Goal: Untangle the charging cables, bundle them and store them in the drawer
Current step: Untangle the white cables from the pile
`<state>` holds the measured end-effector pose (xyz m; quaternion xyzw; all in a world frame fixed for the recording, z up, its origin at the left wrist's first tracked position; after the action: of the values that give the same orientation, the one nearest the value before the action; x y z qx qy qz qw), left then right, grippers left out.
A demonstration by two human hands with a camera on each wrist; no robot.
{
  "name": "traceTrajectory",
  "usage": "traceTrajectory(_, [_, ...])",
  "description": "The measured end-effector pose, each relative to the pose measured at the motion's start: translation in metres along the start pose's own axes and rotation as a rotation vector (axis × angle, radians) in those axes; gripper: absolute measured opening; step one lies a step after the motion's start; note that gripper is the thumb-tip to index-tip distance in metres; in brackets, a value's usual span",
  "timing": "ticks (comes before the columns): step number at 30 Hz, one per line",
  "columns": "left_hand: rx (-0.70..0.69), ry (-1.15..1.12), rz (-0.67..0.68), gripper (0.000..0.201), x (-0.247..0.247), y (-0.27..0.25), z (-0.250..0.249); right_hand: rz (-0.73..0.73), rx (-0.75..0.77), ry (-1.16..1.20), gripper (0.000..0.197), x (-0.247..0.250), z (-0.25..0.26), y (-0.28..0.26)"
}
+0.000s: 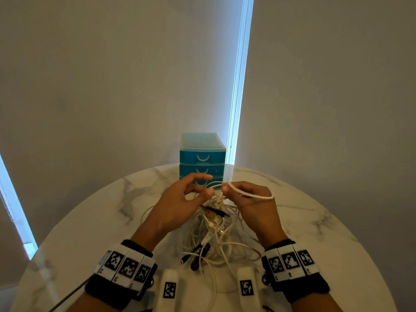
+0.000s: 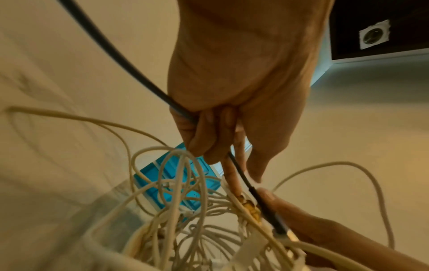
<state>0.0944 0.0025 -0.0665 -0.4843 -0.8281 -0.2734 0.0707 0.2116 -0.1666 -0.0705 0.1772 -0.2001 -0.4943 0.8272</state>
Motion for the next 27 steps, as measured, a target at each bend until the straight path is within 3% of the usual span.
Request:
traceTrajectory(3, [0.048, 0.044, 0.004, 0.023, 0.005, 0.0, 0.008, -0.064, -0.045, 0.186, 0.006, 0.0, 0.007, -0.002])
traceTrajectory(8, [0.031, 0.079, -0.016, 0.025, 0.009, 0.001, 0.01, -0.206, -0.311, 0.494, 0.015, 0.008, 0.015, 0.004])
traceTrajectory(13, [0.015, 0.094, -0.004, 0.02, 0.008, 0.001, 0.01, -0.164, -0.359, 0.802, 0.029, 0.027, 0.015, 0.012])
traceTrajectory(17, [-0.001, 0.093, -0.02, 0.018, 0.007, -0.001, 0.005, -0.125, -0.382, 0.782, 0.031, 0.028, 0.023, 0.008])
traceTrajectory(22, [-0.033, 0.058, -0.071, 0.02, 0.004, -0.001, -0.001, 0.113, -0.366, 0.75, 0.03, 0.01, 0.038, 0.002])
traceTrajectory(27, [-0.026, 0.02, -0.157, 0.02, 0.002, -0.001, -0.001, 0.149, -0.335, 0.754, 0.03, 0.003, 0.043, 0.0])
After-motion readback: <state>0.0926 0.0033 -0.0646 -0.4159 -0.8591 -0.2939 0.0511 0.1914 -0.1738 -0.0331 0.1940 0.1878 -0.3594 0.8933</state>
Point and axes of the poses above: each hand's wrist, its own y-axis towards the middle knuckle, its own x-axis out of the back of the hand, z = x × y, the point moved 1 cm from there along y, towards the middle knuckle, and after that the axes turned 1 degree about z, right-handed, at the moved point
